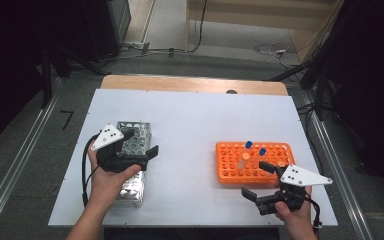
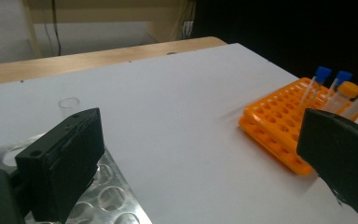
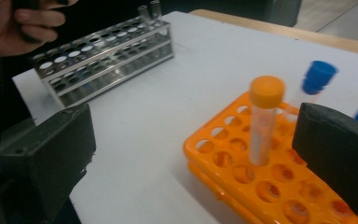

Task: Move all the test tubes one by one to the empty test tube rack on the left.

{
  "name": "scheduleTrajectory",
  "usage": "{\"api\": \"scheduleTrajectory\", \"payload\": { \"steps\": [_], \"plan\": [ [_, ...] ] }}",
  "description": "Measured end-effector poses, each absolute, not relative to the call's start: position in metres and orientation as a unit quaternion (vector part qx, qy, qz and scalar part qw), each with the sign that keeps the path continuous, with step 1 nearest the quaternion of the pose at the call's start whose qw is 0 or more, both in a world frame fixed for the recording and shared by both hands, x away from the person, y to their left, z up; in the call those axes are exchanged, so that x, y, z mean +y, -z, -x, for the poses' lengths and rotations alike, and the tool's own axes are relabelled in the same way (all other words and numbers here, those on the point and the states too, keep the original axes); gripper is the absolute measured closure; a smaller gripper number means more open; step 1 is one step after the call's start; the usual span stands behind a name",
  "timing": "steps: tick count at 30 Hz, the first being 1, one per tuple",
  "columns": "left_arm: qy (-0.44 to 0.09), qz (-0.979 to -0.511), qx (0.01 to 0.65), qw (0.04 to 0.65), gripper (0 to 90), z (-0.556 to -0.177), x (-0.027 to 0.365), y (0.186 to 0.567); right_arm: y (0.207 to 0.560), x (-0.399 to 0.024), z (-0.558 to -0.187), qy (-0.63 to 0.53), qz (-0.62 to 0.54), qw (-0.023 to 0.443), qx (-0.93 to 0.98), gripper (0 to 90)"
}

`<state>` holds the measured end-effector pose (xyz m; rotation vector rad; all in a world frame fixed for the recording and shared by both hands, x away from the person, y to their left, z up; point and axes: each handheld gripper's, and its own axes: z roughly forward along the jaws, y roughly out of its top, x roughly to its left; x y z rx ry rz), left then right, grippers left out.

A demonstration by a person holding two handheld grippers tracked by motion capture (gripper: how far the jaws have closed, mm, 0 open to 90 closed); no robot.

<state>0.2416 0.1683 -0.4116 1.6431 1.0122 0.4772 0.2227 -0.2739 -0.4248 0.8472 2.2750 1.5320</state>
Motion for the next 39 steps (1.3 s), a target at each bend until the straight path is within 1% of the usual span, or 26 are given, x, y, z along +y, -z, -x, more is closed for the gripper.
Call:
{"api": "scheduleTrajectory", "payload": {
  "steps": [4,12,22,28,31,35,39],
  "plan": [
    [-0.196,-0.704,0.415,0.541,0.0,-0.234,0.161,0.415,0.422,-0.283,-0.226,-0.533,-0.304,0.144,0.777,0.0],
    [-0.178,-0.719,0.401,0.539,0.0,-0.222,0.144,0.424,0.421,-0.299,-0.230,-0.523,-0.334,0.180,0.763,0.0],
    [-0.174,-0.716,0.401,0.544,0.0,-0.217,0.142,0.423,0.426,-0.318,-0.236,-0.520,-0.362,0.186,0.751,0.1],
    [-0.172,-0.718,0.399,0.543,0.0,-0.217,0.141,0.424,0.442,-0.327,-0.246,-0.499,-0.382,0.181,0.756,5.2],
    [-0.172,-0.718,0.399,0.544,0.0,-0.216,0.141,0.424,0.453,-0.331,-0.253,-0.484,-0.394,0.175,0.762,12.8],
    [-0.172,-0.716,0.400,0.546,0.0,-0.216,0.142,0.423,0.466,-0.338,-0.259,-0.468,-0.407,0.177,0.764,31.0],
    [-0.172,-0.714,0.401,0.547,0.0,-0.216,0.143,0.423,0.475,-0.343,-0.263,-0.463,-0.407,0.168,0.770,43.1]
  ]
}}
